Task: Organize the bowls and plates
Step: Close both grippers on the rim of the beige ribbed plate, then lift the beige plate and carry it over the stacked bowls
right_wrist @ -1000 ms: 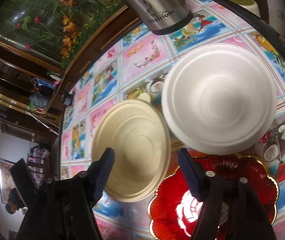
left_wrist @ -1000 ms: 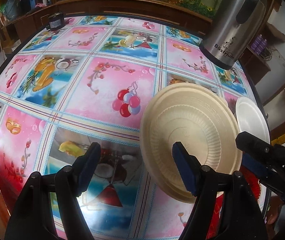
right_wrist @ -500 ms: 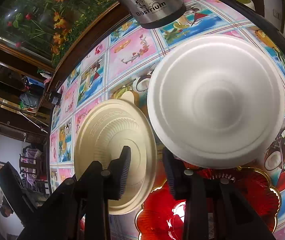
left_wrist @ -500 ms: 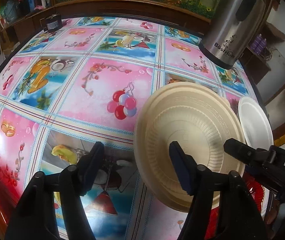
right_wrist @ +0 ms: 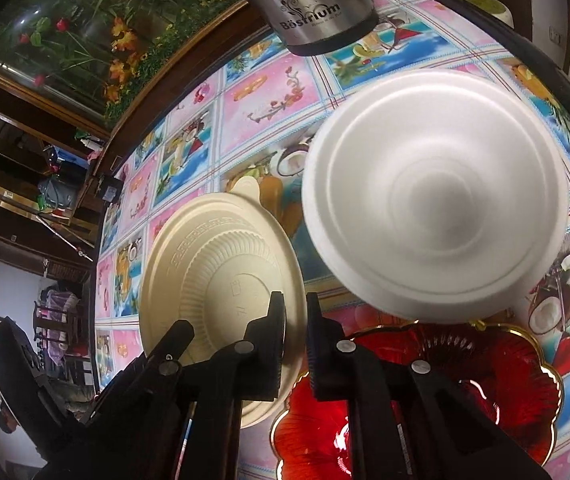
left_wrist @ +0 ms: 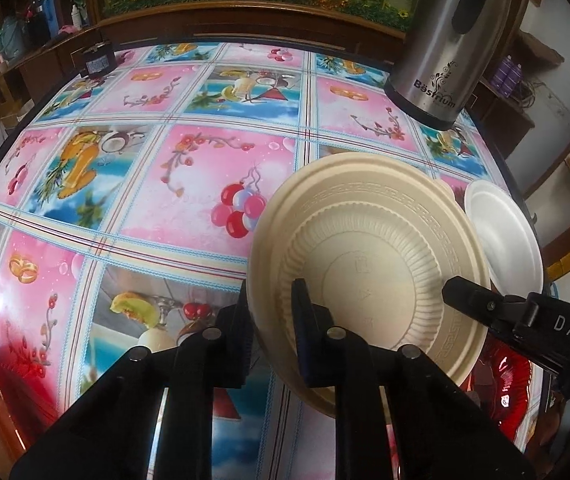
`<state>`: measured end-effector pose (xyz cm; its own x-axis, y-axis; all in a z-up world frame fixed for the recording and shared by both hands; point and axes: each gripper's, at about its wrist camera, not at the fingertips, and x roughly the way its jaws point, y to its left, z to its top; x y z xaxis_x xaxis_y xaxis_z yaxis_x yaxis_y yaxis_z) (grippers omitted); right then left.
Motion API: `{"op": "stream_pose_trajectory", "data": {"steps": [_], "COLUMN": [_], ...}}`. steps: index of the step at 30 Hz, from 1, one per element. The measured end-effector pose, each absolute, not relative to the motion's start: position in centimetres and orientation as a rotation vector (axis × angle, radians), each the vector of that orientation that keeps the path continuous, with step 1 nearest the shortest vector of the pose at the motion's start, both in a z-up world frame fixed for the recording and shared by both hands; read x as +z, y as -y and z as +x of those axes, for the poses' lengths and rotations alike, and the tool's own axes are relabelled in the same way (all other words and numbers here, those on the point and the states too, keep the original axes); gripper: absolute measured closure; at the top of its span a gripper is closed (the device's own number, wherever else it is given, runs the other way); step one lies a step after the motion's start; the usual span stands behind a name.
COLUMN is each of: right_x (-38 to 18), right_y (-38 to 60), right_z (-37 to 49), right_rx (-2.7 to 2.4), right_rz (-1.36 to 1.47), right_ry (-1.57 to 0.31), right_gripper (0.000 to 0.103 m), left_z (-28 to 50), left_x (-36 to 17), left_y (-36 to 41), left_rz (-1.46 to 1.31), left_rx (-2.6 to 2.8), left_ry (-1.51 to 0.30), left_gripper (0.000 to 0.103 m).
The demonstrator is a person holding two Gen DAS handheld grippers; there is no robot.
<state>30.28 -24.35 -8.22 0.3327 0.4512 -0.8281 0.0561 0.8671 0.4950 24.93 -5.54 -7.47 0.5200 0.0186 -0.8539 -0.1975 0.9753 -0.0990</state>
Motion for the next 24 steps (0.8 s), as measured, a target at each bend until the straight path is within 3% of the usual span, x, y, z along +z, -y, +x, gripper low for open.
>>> {"op": "stream_pose_trajectory", "data": {"steps": [24], "right_x": [-1.8], "right_y": [21.5], "right_z": [19.6], "right_rx": [0.349], "right_rz": [0.426], "right_ry": [-1.089], "right_gripper": [0.093], "left_z": [14.4], "left_x": [-2.2], "left_y": [2.5], "left_rz": [-0.182], "left_rx": [0.119], "left_ry": [-0.917], "left_gripper": [0.088]}}
